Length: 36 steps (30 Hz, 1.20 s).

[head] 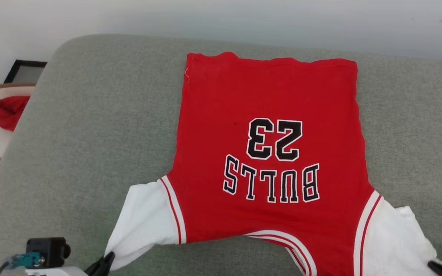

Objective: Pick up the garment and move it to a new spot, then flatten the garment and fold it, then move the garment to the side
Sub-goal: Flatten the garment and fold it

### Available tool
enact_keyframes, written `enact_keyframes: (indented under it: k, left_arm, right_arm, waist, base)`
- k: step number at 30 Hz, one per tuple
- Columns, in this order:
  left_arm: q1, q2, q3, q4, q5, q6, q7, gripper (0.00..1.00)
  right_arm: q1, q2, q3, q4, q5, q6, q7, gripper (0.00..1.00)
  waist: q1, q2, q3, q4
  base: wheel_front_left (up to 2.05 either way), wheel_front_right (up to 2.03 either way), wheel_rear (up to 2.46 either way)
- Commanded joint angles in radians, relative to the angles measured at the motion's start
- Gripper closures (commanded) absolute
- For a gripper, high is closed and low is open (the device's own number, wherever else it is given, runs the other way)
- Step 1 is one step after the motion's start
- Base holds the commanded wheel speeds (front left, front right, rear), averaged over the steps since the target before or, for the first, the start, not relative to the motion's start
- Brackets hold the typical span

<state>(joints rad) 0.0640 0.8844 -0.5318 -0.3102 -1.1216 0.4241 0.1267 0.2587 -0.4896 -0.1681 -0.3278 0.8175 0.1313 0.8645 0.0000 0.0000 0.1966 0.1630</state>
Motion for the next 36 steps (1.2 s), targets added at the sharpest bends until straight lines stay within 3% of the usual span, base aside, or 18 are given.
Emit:
enact_keyframes:
  k: [1,13,18,25,36]
  left_arm:
    - [-0.011,-0.003,-0.004,0.0,0.012,0.005,-0.005,1.0]
    - [-0.092,-0.067,-0.058,0.035,0.073,-0.033,-0.016,1.0]
    - [-0.145,-0.109,-0.087,0.062,0.102,-0.063,-0.021,1.0]
    - [-0.231,-0.178,-0.13,0.106,0.135,-0.116,-0.03,1.0]
    - [-0.352,-0.28,-0.185,0.19,0.169,-0.201,-0.037,1.0]
  right_arm:
    - [-0.018,0.005,-0.008,-0.011,-0.014,-0.001,0.01,0.0]
    - [-0.187,0.066,-0.055,-0.124,-0.065,-0.001,0.112,0.0]
    - [-0.363,0.065,-0.069,-0.123,-0.123,-0.001,0.124,0.0]
    - [-0.669,0.034,-0.031,0.051,-0.208,-0.001,0.083,0.0]
    - [-1.045,-0.029,0.07,0.422,-0.296,-0.001,0.101,0.0]
  waist:
    - [0.0,0.0,0.007,0.001]
    - [0.0,0.0,0.059,0.019]
    - [0.0,0.0,0.101,0.041]
    - [0.0,0.0,0.187,0.098]
    - [0.0,0.0,0.312,0.206]
  base:
    - [0.0,0.0,0.0]
    - [0.0,0.0,0.0]
    - [0.0,0.0,0.0]
    - [0.0,0.0,0.0]
    - [0.0,0.0,0.0]
